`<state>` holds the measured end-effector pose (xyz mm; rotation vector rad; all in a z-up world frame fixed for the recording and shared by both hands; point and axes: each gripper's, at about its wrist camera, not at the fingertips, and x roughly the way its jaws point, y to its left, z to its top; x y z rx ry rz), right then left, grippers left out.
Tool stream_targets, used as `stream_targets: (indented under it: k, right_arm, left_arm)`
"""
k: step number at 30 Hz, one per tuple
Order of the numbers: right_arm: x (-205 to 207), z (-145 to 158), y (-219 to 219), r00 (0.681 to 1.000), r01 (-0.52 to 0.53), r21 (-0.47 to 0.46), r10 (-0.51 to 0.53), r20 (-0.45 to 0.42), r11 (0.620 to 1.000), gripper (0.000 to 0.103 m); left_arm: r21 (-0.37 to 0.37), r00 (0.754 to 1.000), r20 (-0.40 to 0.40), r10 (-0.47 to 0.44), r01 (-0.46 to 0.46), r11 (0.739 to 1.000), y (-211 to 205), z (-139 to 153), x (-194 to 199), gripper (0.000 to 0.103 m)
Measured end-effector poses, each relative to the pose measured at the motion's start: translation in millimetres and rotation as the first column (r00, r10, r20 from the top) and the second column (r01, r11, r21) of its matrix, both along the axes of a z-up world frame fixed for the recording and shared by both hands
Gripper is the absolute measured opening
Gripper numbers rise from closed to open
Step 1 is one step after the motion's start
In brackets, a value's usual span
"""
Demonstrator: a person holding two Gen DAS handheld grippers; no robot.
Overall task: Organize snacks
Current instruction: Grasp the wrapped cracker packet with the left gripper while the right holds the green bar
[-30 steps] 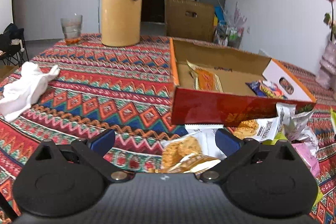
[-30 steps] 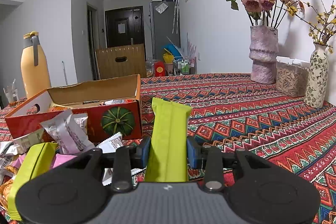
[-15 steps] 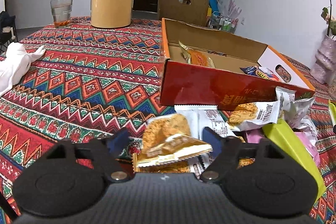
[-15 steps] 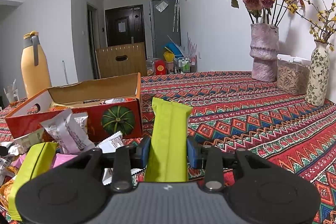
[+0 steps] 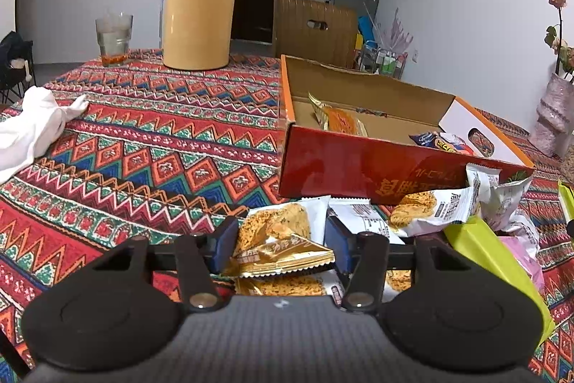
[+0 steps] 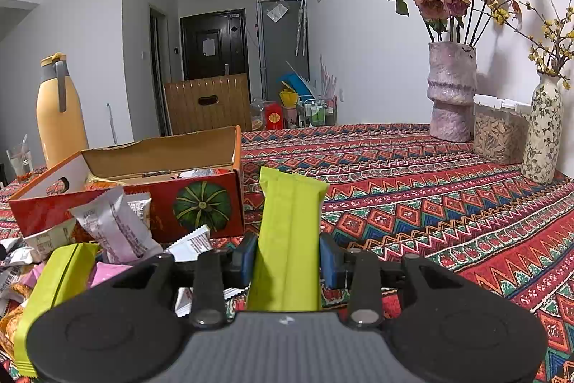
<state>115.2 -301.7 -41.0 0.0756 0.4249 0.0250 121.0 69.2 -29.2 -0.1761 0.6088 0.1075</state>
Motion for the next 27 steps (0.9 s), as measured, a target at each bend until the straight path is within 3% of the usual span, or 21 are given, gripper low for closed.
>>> stream_targets:
  k: [6,9,12,13,19,27]
  right_arm:
    - [-1,1,1,1.0,0.0,-0.002,0.0,0.004,1.0,0.035]
    - [-1,0,1,1.0,-0.001,-0.002,0.001,0.004,1.0,0.035]
    - [-1,1,1,1.0,-0.001,-0.002,0.001,0.003,1.0,0.036]
    - [-1,1,1,1.0,-0.002,-0.001,0.002,0.004,1.0,0.036]
    - [-1,1,1,1.0,-0.002,-0.002,0.002,0.007,1.0,0.036]
    - [-2,1,1,1.0,-0.002,-0.003,0.002,0.01,1.0,0.036]
  left_arm:
    - [-0.007,1.0,-0.017,-0.003,0.003,1.0,1,-2,3,0.058]
    - [-0.042,0.999,-0.053,-0.003,0.0,0.999,6,-8,9,0.073]
    - [-0.075,0.996,-0.084,-0.005,-0.002,0.997,11,-12,16,0.075]
    - [-0.077,0.997,-0.082,-0.006,0.0,0.997,11,-13,16,0.074]
    - [-0.053,0.997,-0.075,-0.016,0.012,0.999,8,-13,14,0.042]
    - [0.025,1.0,0.027,0.007,-0.007,1.0,-1,-1,-2,0.041]
